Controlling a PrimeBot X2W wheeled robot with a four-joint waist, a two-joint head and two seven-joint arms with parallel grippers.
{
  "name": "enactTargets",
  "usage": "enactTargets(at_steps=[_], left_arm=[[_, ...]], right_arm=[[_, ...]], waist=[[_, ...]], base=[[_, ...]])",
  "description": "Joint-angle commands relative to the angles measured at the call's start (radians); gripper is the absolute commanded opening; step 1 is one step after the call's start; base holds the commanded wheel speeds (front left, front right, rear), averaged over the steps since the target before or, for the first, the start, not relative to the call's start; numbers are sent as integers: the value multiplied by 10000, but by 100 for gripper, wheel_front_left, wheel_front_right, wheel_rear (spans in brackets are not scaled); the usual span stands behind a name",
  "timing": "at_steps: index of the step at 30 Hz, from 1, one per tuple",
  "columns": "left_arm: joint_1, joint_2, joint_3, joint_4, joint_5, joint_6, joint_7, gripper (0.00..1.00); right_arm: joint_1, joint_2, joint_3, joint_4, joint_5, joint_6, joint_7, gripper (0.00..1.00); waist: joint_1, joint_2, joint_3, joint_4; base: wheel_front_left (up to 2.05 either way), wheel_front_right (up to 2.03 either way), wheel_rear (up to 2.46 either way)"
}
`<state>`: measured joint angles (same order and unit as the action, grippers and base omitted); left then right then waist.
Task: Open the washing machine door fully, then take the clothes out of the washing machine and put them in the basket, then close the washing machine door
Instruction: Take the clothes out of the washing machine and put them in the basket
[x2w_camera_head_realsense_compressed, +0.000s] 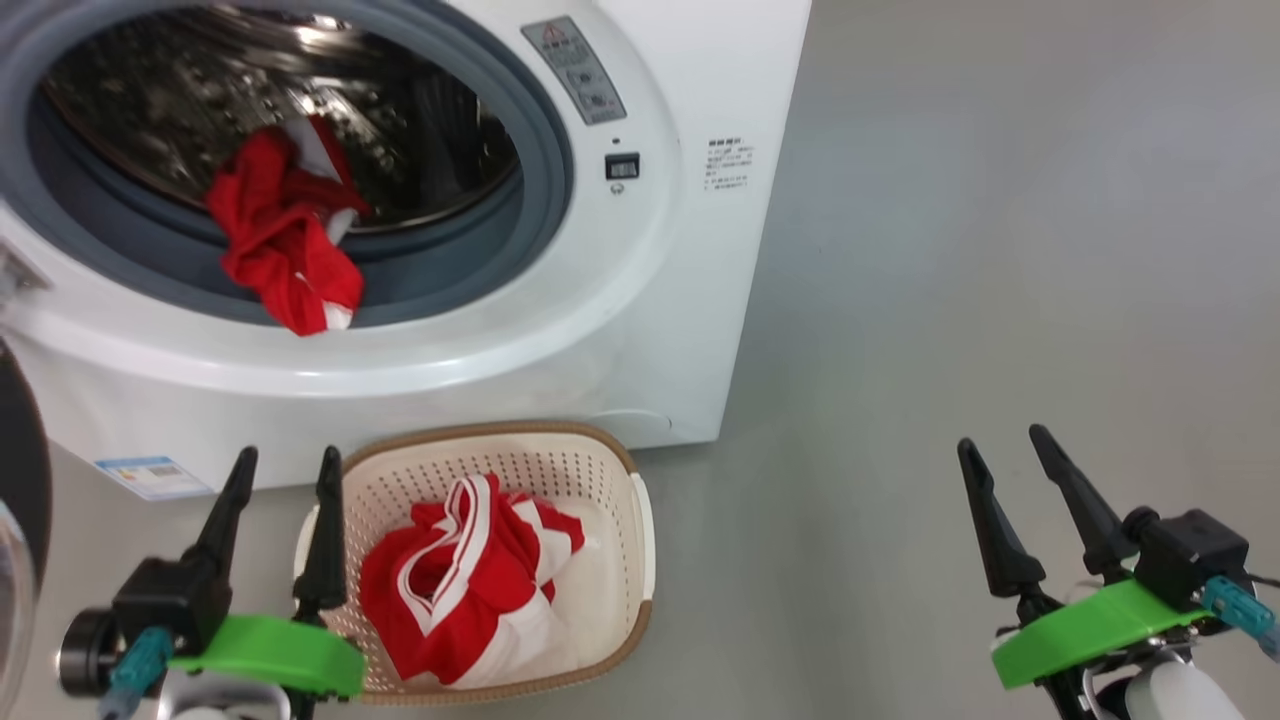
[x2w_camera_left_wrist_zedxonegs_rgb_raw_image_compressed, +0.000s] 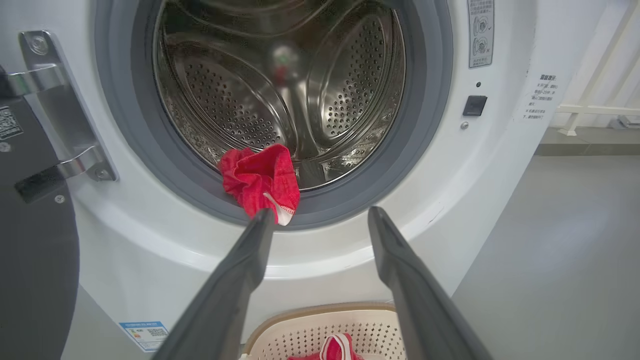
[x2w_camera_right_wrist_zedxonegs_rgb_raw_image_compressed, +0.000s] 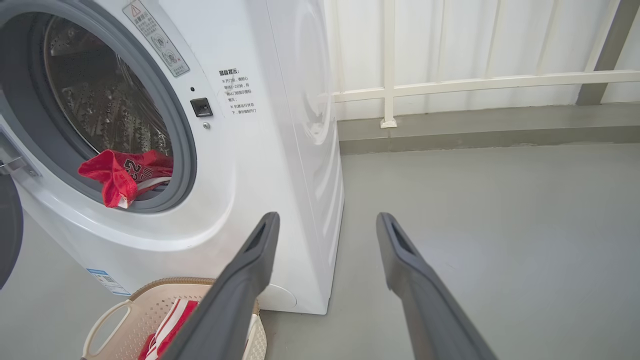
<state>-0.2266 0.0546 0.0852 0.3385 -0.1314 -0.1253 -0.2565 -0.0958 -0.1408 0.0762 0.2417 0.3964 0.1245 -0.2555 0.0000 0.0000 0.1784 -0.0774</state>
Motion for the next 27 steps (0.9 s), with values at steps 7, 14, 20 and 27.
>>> enactTargets(at_steps=[7, 14, 20, 27], left_arm=[[1078, 105, 598, -1304, 179, -53, -53, 100], [1966, 28, 858, -2148, 269, -53, -53, 100], [2625, -20, 927, -2656, 215, -37, -53, 100], [2926, -39, 892, -2919, 18, 90, -53, 100]], right_arm=[[633, -251, 64, -247, -48, 62, -63, 100], [993, -279, -94, -344, -69, 62, -63, 100], [1175, -314, -160, -429, -80, 62, -63, 100], [1280, -337, -211, -485, -108, 62, -63, 100]], waist=[[0, 0, -850, 135], [0, 0, -1077, 200], [0, 0, -1167, 185], [0, 0, -1208, 140]], base=[[0, 0, 0], [0, 0, 0], [0, 0, 0], [0, 0, 0]])
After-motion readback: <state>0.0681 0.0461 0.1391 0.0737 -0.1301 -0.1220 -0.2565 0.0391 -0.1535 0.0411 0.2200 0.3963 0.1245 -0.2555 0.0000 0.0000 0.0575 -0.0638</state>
